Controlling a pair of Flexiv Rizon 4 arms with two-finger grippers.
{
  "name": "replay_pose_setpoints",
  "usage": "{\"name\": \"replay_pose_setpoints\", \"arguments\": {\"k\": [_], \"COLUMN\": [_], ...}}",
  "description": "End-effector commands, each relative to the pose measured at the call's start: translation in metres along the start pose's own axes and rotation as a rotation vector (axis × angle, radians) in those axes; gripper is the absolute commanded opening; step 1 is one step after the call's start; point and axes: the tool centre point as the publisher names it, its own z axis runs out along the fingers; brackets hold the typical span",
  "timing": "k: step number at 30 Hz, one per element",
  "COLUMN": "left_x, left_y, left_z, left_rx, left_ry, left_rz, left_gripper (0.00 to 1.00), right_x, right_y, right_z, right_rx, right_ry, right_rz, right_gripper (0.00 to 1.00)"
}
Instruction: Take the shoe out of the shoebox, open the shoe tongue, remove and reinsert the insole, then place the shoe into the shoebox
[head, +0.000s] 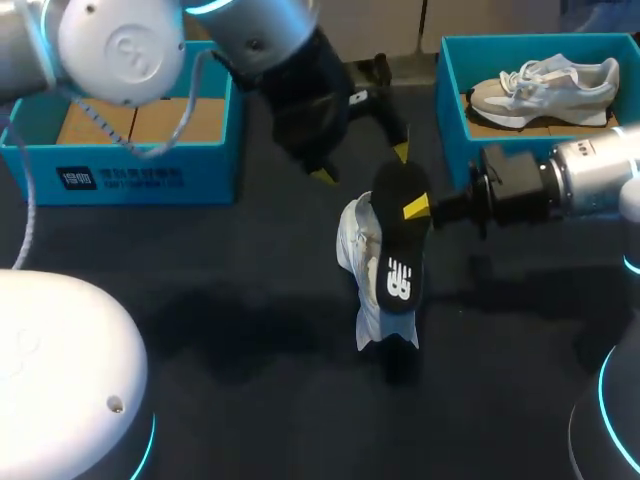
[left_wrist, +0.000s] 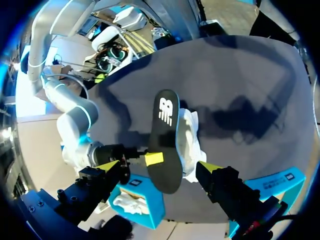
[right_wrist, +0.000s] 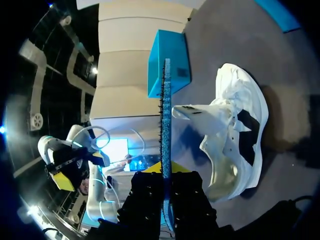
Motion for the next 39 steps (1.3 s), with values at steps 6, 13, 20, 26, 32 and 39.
{"name": "replay_pose_setpoints", "arguments": {"k": [6,13,20,26,32,39], "left_x": [-0.012,-0.022,-0.026,-0.025,-0.025,-0.028], "left_y": [0.008,0.013,0.012,0.013,0.015,0.02], "left_z": [0.006,0.011,0.015,0.019,0.021,0.02], "left_rx": [-0.021,-0.037,-0.025,-0.021,-0.023,-0.053], "left_ry": [0.206,0.211,0.237,0.26,0.262,0.193], "left_rz": [-0.016,-0.024,-0.001,-0.001,0.004,0.008], "left_gripper": [1.0,1.0,1.0,1.0,1.0,1.0], "right_x": [-0.006,0.001,0.003,0.0,-0.001,0.0], "right_y": [0.008,0.008,0.008,0.006,0.005,0.005], "right_z": [-0.003,-0.007,-0.008,-0.007,-0.006,-0.008], "right_rx": [-0.005,-0.023,-0.02,-0.027,-0.027,-0.024], "right_ry": [0.026,0.045,0.06,0.071,0.074,0.08], "right_rz": [0.004,-0.006,-0.025,-0.019,-0.015,-0.014], "right_gripper": [0.0,0.0,0.0,0.0,0.0,0.0]}}
